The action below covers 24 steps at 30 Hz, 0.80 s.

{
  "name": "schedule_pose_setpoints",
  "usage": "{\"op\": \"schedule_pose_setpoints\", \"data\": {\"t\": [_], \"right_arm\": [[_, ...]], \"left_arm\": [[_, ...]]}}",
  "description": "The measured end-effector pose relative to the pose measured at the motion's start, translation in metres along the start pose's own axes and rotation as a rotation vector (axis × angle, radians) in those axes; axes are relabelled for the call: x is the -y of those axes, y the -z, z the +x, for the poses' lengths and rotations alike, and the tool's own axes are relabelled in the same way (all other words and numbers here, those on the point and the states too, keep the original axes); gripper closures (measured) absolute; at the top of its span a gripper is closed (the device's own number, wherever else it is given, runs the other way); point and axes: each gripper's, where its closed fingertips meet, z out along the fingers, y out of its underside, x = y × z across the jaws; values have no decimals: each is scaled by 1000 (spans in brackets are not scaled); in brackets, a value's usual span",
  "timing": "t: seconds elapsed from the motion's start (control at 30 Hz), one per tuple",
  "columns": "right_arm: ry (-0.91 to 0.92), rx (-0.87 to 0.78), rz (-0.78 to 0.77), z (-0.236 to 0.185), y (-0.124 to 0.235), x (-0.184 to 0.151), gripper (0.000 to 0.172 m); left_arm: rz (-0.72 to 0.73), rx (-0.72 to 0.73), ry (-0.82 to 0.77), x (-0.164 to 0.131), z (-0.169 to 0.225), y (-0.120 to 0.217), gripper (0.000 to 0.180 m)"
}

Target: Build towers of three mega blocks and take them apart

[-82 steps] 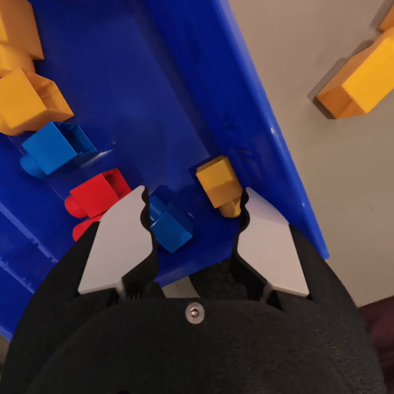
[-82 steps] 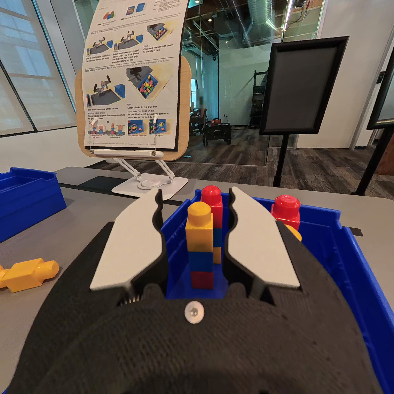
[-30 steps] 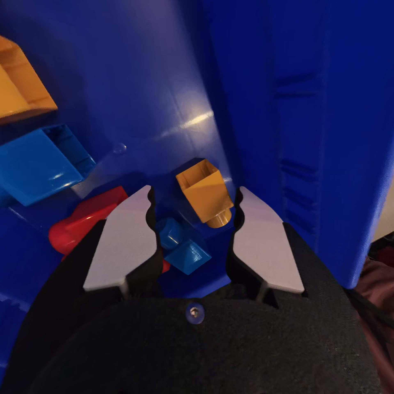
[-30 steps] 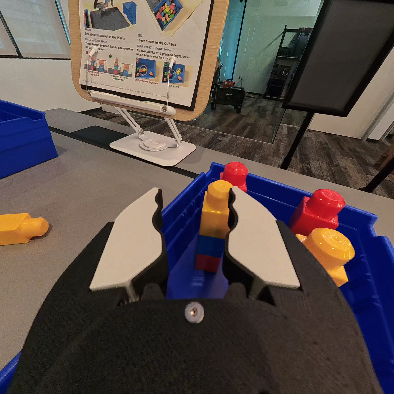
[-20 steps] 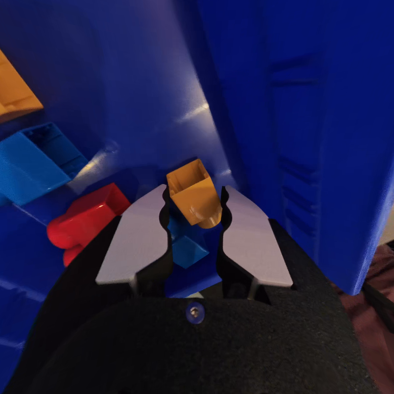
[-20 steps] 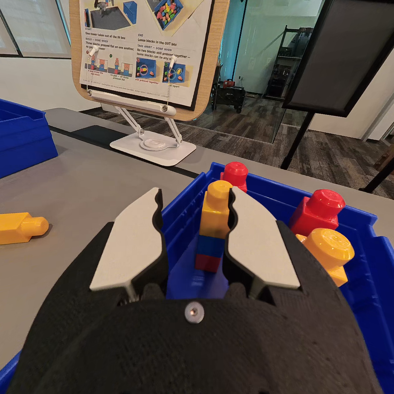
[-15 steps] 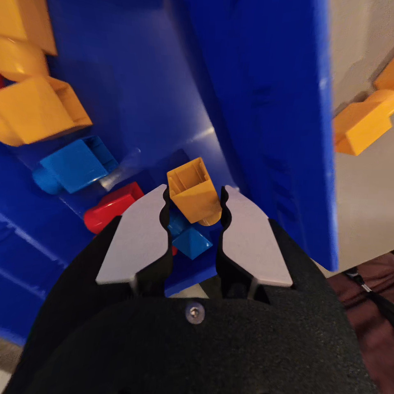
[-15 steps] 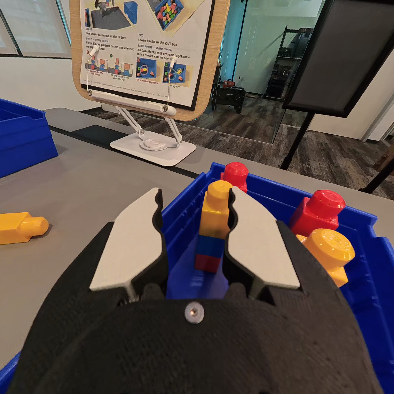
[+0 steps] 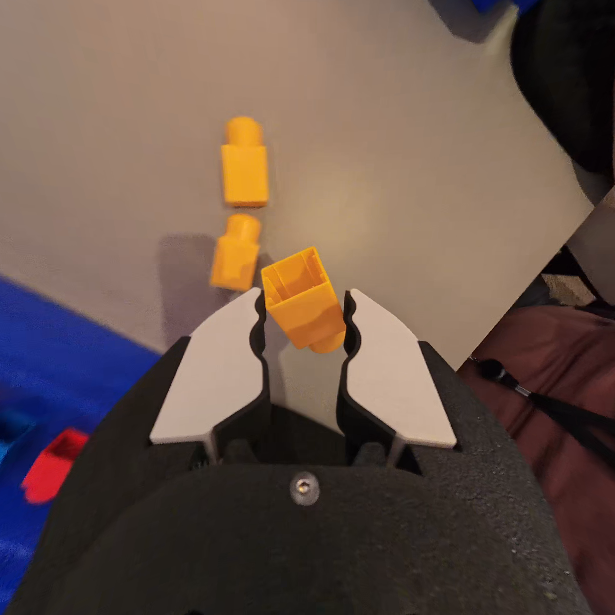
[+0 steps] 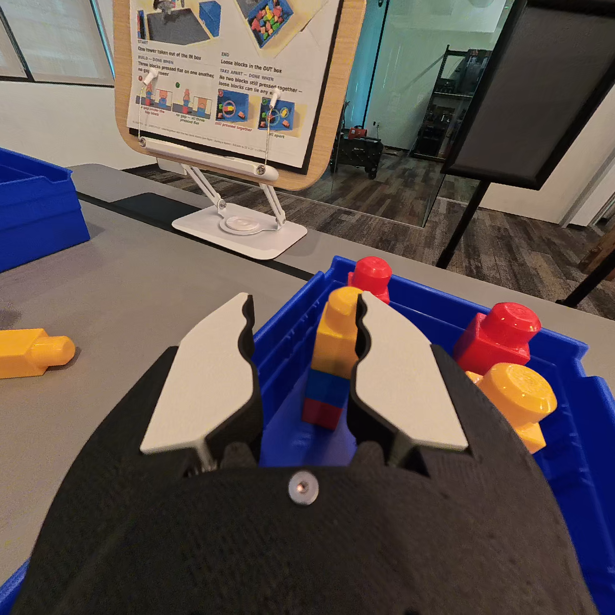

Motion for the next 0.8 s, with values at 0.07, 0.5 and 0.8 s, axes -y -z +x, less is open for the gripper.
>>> {"op": "schedule_pose_setpoints", "data": {"t": [0.07,0.5,0.8], "right_arm": [[7,4,0,-1,0,1,112],[12,16,31,-3,4,10,112],[-8,7,62,2,9,16,112]], "left_arm": [[-72,-30,-26,7,15,-37,135],[-95,-137,-36,45,32,-107,131],[188,185,-208,46,-34,-34,96]]}}
